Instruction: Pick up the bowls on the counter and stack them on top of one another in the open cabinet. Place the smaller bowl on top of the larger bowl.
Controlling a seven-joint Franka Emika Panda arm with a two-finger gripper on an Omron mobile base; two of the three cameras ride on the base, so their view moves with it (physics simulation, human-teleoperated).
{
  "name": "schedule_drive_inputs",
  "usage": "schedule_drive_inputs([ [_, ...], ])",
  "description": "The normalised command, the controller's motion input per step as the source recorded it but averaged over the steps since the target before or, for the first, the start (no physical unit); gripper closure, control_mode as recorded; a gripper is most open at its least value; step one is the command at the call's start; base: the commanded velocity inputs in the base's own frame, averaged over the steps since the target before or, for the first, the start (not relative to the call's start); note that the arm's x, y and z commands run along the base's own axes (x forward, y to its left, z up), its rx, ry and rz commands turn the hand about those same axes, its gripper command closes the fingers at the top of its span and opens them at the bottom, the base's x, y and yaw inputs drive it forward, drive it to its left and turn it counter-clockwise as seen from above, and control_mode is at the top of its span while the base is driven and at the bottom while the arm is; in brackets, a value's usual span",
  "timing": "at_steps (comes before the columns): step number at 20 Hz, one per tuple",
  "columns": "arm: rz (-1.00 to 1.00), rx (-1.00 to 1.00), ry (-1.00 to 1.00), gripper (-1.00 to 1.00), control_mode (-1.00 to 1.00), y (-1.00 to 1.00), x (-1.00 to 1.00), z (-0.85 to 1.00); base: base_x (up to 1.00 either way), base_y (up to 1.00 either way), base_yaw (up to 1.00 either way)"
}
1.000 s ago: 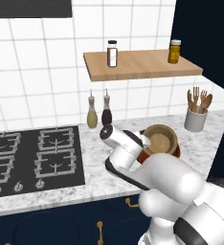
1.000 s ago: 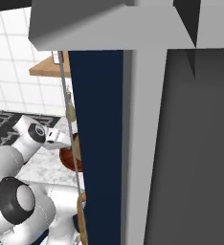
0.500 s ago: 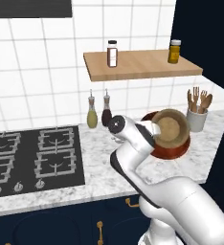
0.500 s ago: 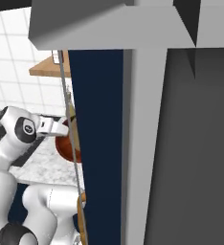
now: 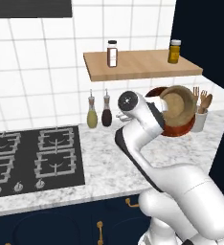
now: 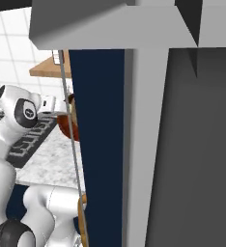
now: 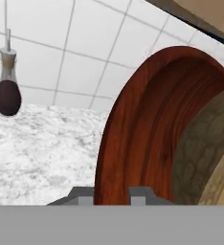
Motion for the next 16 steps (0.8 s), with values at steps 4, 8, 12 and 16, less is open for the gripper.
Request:
schedule_drive_inputs([
  [4,0.14,-0.02,0.0,1.0,-1.0,0.0,0.03,1.0,0.0,0.0,0.0],
  [8,0.17,-0.1,-0.03,1.0,-1.0,0.0,0.23,1.0,0.0,0.0,0.0],
  [12,0.22,-0.09,0.0,1.0,-1.0,0.08,0.78,1.0,0.0,0.0,0.0],
  [16,0.19,-0.11,0.03,1.0,-1.0,0.11,0.87,0.86,0.0,0.0,0.0],
])
